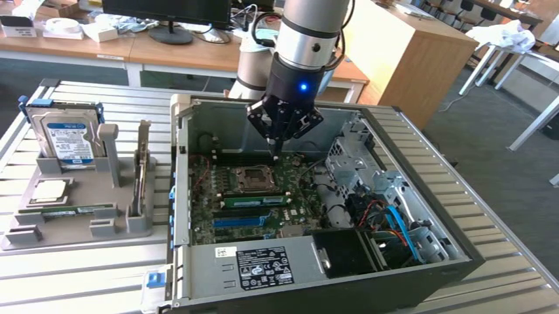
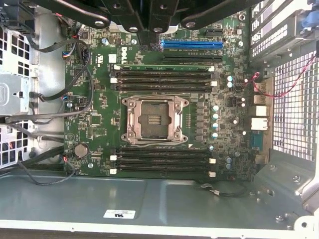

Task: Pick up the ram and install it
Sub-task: 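Press down the ram until it locks into place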

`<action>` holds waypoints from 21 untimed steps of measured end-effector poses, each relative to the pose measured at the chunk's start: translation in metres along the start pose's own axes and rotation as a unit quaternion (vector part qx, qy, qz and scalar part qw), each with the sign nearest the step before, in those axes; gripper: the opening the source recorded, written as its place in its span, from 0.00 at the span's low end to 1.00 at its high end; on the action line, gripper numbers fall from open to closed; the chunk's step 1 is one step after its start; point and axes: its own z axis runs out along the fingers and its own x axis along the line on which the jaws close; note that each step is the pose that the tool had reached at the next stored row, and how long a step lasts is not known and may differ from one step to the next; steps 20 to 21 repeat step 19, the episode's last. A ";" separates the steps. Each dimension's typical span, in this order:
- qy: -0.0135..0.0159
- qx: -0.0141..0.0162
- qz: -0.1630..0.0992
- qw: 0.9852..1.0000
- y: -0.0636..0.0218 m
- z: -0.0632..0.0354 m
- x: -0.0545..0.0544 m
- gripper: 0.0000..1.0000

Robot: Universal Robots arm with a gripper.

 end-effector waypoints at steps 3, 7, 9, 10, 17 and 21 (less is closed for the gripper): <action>0.000 0.000 0.000 1.000 0.0001 -0.0002 0.000 0.10; 0.000 0.000 0.000 1.000 0.0001 -0.0008 0.000 0.10; 0.000 0.000 0.000 1.000 0.0001 -0.0009 0.000 0.10; 0.001 0.000 0.000 1.000 0.0001 -0.0011 0.000 0.10; 0.002 0.000 0.000 1.000 0.0001 -0.0014 0.000 0.10; 0.002 0.000 0.000 1.000 0.0001 -0.0014 0.000 0.10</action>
